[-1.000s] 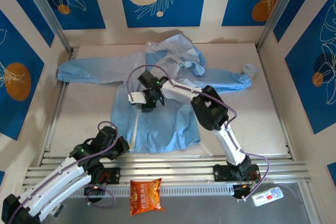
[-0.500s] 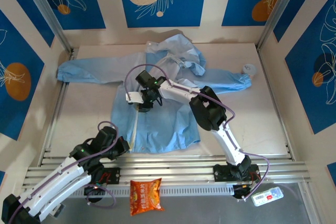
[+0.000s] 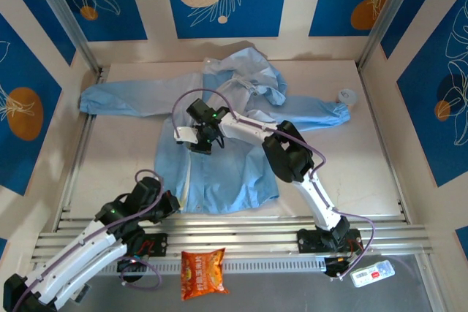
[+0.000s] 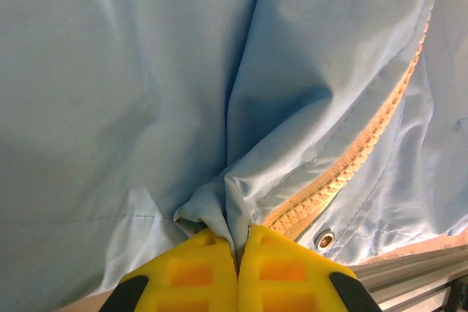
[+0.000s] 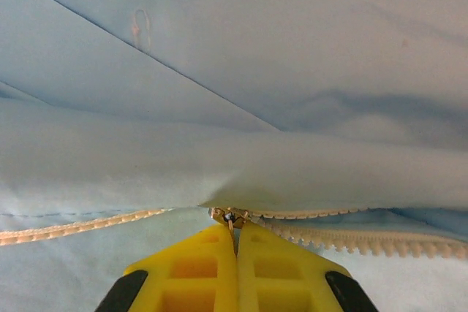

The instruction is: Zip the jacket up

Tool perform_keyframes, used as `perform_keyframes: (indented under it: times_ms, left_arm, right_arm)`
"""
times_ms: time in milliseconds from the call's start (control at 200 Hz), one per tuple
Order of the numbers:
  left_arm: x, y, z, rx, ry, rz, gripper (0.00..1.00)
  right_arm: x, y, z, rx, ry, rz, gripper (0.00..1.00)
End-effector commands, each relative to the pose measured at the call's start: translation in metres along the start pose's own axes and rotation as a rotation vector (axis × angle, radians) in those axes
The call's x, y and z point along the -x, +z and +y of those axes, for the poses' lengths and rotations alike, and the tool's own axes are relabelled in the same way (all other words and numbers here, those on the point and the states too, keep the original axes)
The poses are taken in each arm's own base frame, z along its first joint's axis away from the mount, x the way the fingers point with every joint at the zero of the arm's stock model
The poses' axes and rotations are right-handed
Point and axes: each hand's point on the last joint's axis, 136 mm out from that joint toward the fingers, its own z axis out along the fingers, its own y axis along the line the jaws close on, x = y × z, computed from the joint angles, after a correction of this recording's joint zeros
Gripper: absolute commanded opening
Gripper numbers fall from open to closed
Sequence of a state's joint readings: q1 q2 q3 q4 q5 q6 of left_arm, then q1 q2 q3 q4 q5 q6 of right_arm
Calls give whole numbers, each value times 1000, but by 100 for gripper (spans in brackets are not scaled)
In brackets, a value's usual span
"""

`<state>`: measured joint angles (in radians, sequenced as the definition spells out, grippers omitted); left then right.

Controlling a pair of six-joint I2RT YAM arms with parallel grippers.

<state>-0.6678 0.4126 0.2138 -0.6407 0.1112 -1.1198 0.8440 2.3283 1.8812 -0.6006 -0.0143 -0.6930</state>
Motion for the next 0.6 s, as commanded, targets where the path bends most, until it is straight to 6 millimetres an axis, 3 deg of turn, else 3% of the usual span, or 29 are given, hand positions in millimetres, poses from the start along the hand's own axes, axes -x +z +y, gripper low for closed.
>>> perform_keyframes:
  times_ms: [0,305,595]
  left_arm:
    - [-3,-5,7,29,-2,6,0]
    - [-4,-11,8,31,4,7,0]
    - [-2,-23,-1,15,41,2,0]
  right_arm:
    - [-6,-4,-13,-68,49,58,0]
    - [-17,-16,-34,-130,160,81,0]
    - [-25,-35,-76,-262,291,91,0]
